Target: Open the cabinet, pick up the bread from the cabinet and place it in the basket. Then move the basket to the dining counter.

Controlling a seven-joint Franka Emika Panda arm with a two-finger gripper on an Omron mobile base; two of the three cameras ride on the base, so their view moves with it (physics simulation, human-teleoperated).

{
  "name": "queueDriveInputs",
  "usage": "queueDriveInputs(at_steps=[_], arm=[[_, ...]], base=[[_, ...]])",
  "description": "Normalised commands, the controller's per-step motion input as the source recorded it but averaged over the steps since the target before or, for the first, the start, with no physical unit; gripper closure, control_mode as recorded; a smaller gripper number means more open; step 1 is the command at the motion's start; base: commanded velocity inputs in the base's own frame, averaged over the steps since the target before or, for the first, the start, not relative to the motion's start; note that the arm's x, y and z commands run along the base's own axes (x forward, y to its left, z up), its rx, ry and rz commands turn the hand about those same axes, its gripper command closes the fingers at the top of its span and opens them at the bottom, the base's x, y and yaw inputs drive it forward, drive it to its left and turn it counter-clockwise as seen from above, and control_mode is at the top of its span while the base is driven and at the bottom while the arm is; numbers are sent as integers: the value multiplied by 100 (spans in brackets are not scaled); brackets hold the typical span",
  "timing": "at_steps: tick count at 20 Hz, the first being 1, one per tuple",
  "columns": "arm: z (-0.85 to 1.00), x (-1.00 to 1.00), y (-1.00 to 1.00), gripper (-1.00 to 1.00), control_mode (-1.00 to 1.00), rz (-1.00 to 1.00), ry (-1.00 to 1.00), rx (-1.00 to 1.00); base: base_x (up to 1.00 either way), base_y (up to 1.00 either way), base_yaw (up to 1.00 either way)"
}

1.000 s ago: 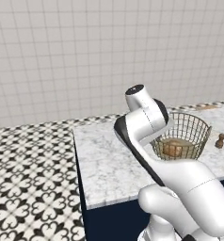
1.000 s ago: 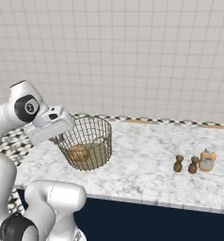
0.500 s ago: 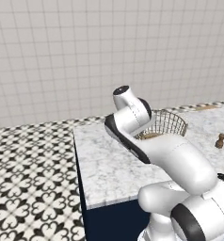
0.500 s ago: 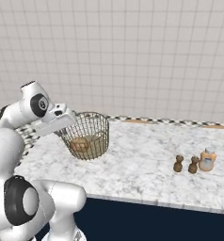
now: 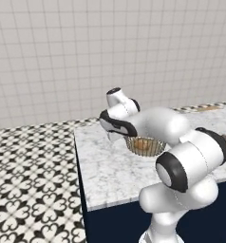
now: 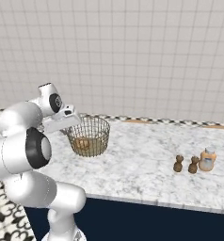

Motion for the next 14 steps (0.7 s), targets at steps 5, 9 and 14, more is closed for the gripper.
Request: queueDriveInputs(at_steps=[5, 9, 14], arm=[[-54, 18, 12, 100, -100, 0, -19, 0], [-55, 0, 9, 100, -100, 0, -27, 0], [-42, 8, 4, 100, -100, 0, -2, 0]], base=[[0, 0, 0], [0, 0, 0], [0, 0, 0]])
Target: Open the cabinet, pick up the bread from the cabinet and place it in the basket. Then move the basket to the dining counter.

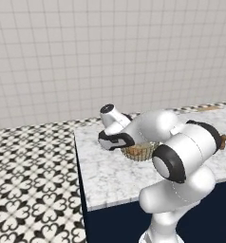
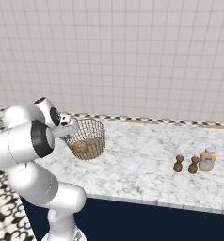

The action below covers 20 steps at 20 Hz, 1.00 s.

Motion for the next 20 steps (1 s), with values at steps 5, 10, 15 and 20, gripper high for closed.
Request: queueDriveInputs(at_steps=[5, 10, 15, 20], arm=[[-16, 9, 5, 100, -100, 0, 3, 0], [-4, 1, 0, 100, -100, 0, 0, 0], [0, 1, 0, -100, -100, 0, 1, 0], [13, 0, 0, -100, -100, 0, 3, 0]], base=[[0, 0, 0], [0, 0, 0], [0, 0, 0], [0, 0, 0]])
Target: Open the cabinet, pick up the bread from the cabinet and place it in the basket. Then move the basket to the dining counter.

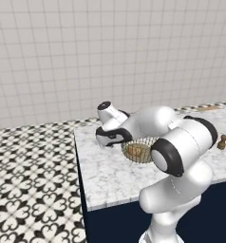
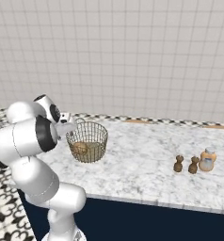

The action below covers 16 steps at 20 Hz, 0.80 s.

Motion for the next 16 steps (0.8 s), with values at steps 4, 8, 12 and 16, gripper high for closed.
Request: queueDriveInputs(at_steps=[4, 8, 12, 16], arm=[[91, -29, -4, -100, -100, -1, 0, 7], [100, -91, 0, -100, -100, -8, -4, 14], [100, -100, 1, -100, -100, -17, -22, 17], [100, -100, 28, -100, -100, -5, -27, 7]], base=[[0, 0, 0], [0, 0, 0], [0, 0, 0], [0, 0, 0]])
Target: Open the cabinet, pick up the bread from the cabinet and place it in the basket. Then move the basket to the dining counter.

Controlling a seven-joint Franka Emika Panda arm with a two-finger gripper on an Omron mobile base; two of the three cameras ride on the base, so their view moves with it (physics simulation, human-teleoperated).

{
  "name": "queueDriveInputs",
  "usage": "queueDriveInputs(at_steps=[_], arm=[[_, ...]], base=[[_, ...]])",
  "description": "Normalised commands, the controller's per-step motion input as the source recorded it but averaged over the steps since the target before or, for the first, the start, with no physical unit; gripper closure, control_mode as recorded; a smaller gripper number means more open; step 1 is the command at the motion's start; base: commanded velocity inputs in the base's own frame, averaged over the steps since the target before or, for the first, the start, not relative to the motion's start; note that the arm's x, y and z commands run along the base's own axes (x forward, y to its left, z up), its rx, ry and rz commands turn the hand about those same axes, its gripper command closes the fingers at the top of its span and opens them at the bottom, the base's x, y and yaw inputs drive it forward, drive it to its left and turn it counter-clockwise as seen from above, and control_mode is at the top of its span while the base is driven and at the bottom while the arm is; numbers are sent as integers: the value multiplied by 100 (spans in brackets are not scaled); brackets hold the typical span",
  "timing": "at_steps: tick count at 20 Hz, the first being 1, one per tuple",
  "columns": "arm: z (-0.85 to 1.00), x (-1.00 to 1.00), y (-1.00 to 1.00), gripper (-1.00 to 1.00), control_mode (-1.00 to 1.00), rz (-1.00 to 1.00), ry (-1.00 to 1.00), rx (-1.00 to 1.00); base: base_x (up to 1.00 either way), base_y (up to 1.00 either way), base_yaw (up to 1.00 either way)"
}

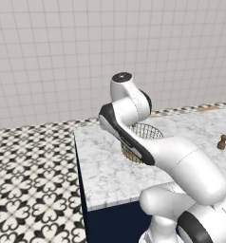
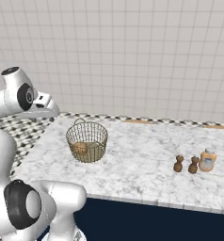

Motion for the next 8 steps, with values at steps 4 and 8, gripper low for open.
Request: queueDriveInputs(at_steps=[4, 8], arm=[[93, -74, 38, -100, -100, 0, -9, 4], [33, -31, 20, -100, -100, -5, 0, 8]], base=[[0, 0, 0], [0, 0, 0]])
